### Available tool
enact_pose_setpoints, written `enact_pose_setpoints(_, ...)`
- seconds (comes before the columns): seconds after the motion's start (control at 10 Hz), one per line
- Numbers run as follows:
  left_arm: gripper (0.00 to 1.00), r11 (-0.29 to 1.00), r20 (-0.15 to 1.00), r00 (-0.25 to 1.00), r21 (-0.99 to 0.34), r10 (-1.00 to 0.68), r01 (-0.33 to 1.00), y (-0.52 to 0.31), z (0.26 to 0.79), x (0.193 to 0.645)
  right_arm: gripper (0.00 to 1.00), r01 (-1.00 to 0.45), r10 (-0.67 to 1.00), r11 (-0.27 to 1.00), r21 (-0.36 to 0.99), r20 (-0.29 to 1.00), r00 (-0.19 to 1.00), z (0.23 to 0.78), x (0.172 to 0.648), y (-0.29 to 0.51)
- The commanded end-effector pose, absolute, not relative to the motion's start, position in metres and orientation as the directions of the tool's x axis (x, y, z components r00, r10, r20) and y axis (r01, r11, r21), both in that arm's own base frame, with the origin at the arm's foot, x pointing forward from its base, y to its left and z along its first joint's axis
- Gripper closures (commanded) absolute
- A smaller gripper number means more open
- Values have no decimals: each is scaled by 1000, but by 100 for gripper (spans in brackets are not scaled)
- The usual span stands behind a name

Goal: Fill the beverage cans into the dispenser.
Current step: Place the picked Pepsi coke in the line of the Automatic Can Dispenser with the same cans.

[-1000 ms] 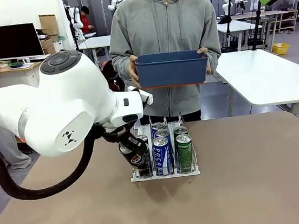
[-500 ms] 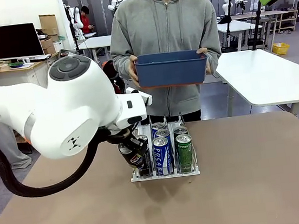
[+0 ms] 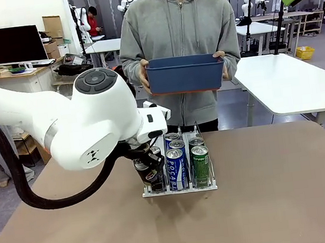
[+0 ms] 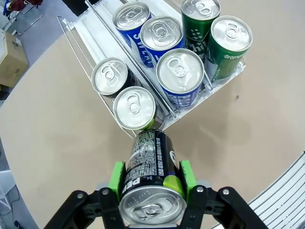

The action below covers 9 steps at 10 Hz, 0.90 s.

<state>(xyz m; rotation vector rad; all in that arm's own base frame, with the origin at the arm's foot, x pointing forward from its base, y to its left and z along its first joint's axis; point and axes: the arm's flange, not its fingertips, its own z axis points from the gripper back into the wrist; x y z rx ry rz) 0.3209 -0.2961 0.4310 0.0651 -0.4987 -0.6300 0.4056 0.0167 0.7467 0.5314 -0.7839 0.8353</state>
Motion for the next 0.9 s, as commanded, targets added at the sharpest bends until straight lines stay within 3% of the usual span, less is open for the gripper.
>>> enact_pose_setpoints(0.0, 42, 827, 453, 697, 220, -556, 517, -307, 425, 337, 0, -812, 448, 572, 116, 785, 428, 746, 405, 17)
enact_pose_setpoints(0.8, 42, 837, 428, 728, 152, -535, 526, -313, 406, 391, 0, -812, 448, 572, 116, 785, 428, 746, 405, 17)
